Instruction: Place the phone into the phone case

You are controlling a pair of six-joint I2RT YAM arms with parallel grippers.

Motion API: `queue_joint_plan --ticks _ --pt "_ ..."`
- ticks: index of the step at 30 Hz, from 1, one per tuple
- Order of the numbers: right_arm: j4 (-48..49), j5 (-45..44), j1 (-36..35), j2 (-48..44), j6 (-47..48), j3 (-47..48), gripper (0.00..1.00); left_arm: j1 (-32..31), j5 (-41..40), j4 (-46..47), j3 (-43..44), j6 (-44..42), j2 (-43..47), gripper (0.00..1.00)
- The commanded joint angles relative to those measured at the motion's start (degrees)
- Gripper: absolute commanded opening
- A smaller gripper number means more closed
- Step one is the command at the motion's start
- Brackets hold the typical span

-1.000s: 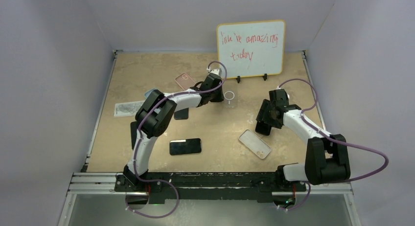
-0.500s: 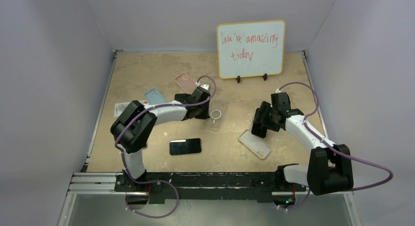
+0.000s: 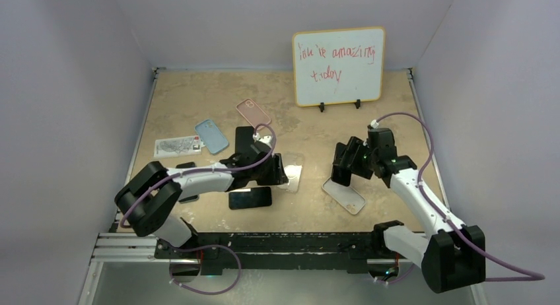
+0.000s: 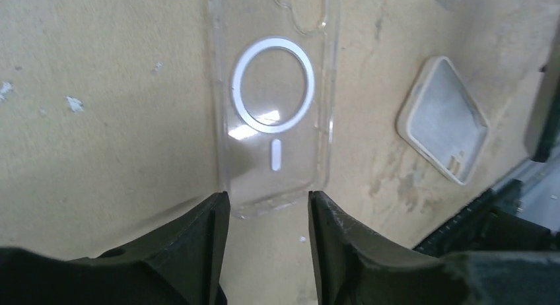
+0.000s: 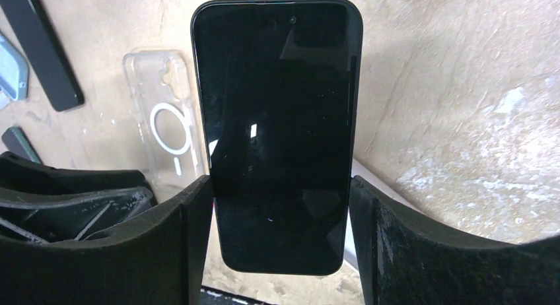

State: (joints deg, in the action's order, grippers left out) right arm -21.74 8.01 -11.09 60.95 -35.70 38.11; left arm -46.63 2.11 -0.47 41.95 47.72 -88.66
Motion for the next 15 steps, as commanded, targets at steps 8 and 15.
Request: queue_joint_plan --ticks 8,15 --pt "2.14 1.7 -9.88 -0.67 -9.48 3.24 0.54 15.26 23.11 3.55 3.36 -2.86 12.22 0.84" --pt "7.28 -3.62 -20.29 4.65 -16.24 6.26 0.53 17.22 7.97 -21.79 15.14 -22.55 20.34 0.91"
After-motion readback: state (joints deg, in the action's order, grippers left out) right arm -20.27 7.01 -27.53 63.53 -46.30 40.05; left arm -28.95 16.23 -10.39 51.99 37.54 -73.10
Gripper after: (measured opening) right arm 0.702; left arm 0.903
